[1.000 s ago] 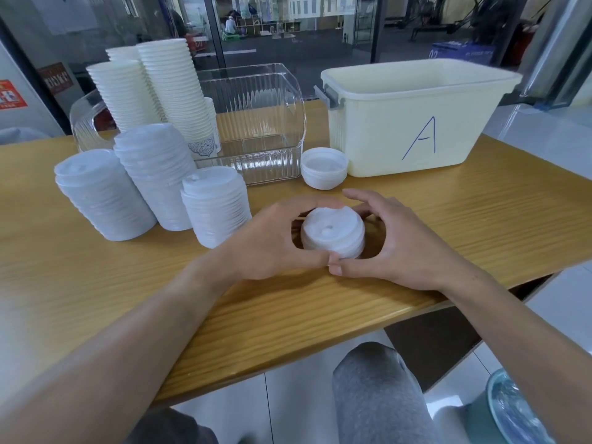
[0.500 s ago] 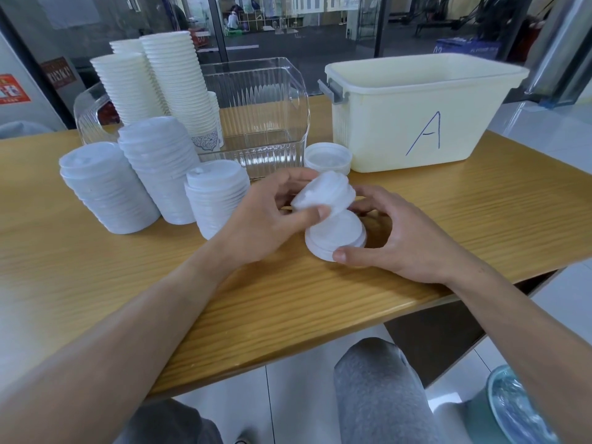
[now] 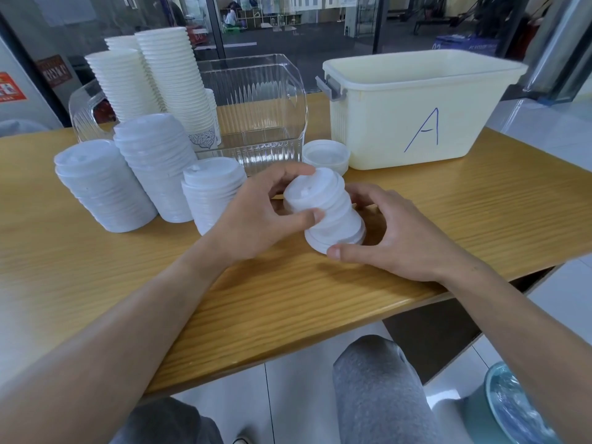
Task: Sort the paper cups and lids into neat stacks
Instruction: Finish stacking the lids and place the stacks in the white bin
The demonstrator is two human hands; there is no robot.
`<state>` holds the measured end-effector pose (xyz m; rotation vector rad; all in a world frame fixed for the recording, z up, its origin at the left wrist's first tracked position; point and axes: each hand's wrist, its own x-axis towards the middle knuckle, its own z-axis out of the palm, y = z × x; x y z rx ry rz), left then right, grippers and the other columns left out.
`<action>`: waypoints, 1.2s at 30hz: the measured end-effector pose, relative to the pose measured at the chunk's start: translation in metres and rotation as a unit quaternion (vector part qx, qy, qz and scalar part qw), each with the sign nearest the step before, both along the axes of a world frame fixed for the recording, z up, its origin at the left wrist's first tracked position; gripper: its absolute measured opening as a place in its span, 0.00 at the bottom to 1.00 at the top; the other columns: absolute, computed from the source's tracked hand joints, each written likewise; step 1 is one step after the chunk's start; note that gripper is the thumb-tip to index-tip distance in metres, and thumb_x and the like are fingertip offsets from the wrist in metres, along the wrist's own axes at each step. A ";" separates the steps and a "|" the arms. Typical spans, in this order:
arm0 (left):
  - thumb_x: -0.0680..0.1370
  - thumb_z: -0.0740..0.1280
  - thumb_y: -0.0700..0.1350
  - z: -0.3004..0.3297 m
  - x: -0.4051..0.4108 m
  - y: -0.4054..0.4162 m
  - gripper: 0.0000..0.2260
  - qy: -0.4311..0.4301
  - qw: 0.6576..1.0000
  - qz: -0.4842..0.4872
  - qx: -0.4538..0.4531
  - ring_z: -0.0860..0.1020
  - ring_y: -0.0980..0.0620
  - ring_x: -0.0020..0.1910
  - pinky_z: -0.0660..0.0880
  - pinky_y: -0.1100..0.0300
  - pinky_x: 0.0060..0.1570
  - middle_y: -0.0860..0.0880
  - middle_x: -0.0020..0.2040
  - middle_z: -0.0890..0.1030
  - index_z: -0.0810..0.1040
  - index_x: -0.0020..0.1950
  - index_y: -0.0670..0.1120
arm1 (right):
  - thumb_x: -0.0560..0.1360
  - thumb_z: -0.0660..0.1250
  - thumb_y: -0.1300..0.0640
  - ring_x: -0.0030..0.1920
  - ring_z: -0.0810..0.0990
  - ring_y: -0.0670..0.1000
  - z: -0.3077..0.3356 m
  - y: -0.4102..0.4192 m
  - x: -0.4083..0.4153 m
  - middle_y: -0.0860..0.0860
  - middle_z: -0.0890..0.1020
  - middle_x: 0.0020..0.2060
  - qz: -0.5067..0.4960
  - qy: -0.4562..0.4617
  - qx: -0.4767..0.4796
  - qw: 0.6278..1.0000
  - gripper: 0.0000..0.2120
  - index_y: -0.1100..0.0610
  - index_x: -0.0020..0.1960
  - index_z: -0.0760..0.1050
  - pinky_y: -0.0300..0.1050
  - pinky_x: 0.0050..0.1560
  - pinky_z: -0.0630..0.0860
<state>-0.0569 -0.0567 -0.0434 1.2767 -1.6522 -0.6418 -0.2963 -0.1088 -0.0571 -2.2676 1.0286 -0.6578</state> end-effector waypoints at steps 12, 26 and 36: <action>0.70 0.81 0.53 -0.007 -0.008 0.001 0.28 -0.078 0.995 -0.041 0.040 0.80 0.55 0.64 0.77 0.48 0.67 0.56 0.62 0.82 0.76 0.68 0.53 | 0.64 0.77 0.31 0.59 0.64 0.34 0.013 0.016 0.007 0.31 0.70 0.58 -0.034 0.060 -0.032 0.997 0.46 0.42 0.77 0.64 0.44 0.71 0.63; 0.70 0.75 0.57 0.013 -0.007 0.009 0.25 0.086 0.990 0.081 -0.082 0.82 0.52 0.60 0.81 0.51 0.58 0.51 0.60 0.83 0.78 0.65 0.52 | 0.62 0.70 0.22 0.66 0.73 0.52 0.017 0.016 0.042 0.46 0.75 0.62 -0.097 0.183 -0.080 0.975 0.51 0.47 0.76 0.61 0.53 0.67 0.70; 0.73 0.80 0.48 0.012 -0.004 0.011 0.24 0.054 0.998 0.012 -0.012 0.80 0.53 0.64 0.80 0.44 0.61 0.55 0.63 0.82 0.77 0.66 0.50 | 0.64 0.80 0.66 0.72 0.72 0.41 0.034 -0.041 0.007 0.37 0.76 0.69 0.219 0.085 0.140 0.962 0.46 0.41 0.75 0.65 0.41 0.74 0.66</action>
